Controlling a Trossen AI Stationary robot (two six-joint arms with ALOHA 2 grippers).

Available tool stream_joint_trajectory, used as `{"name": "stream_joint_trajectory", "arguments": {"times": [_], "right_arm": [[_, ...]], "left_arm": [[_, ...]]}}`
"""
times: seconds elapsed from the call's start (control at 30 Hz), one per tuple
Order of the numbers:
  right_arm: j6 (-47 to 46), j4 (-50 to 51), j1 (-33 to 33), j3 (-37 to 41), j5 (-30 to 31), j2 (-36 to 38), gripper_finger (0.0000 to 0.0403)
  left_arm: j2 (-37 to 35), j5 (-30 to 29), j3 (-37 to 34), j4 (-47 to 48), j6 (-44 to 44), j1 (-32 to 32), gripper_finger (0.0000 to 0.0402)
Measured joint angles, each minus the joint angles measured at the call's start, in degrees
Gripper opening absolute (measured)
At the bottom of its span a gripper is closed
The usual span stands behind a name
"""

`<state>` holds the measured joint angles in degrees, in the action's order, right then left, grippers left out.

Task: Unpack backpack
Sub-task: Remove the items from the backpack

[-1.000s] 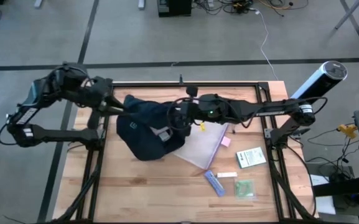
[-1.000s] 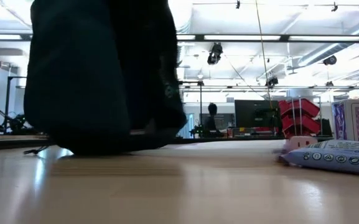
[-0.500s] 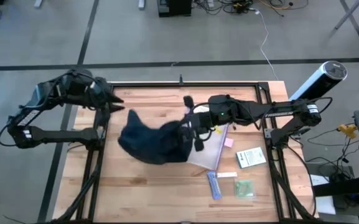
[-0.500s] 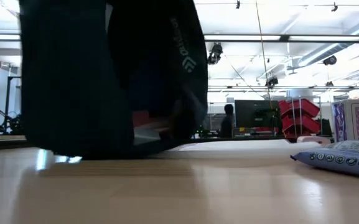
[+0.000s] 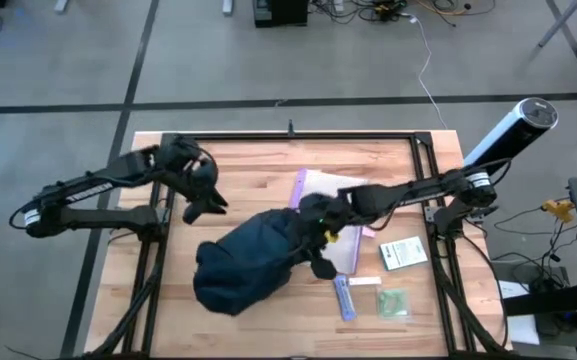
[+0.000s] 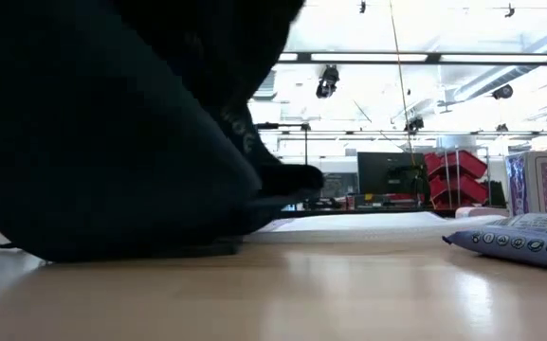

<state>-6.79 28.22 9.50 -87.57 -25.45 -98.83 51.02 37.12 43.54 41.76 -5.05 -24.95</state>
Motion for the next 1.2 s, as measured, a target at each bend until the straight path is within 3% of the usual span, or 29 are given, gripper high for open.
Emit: {"name": "stream_joint_trajectory", "arguments": {"times": [0.13, 0.3, 0.5, 0.7, 0.87, 1.1, 1.2], "right_arm": [[-3.4, 8.6, 0.9, 0.3, 1.2, -0.4, 0.0000], [-8.2, 19.7, 0.7, 3.2, 7.0, -0.7, 0.0000], [-11.7, 24.3, 0.6, 9.9, 11.1, -0.7, 0.0000], [-14.5, 24.1, -0.5, 17.5, 14.0, -0.7, 0.0000], [-16.2, 23.5, -1.7, 19.3, 14.1, -0.7, 0.0000], [-14.9, 22.5, -2.0, 18.1, 15.2, -0.7, 0.0000], [-14.9, 22.3, -2.0, 18.0, 15.2, -0.7, 0.0000]], "left_arm": [[0.7, 2.0, -7.9, -6.8, -1.9, 0.0, 0.0154], [1.8, 7.4, -14.7, -18.0, -5.1, 0.2, 0.0189], [3.7, 7.3, -18.8, -27.2, -6.0, 0.5, 0.0219], [5.8, 3.6, -18.9, -34.0, -6.0, 3.2, 0.0223], [9.8, -5.3, -18.9, -41.3, -5.3, 6.2, 0.0227], [24.3, -8.1, -18.8, -56.6, -10.9, 5.9, 0.0264], [30.4, -8.1, -17.2, -58.2, -9.9, 5.4, 0.0272]]}}
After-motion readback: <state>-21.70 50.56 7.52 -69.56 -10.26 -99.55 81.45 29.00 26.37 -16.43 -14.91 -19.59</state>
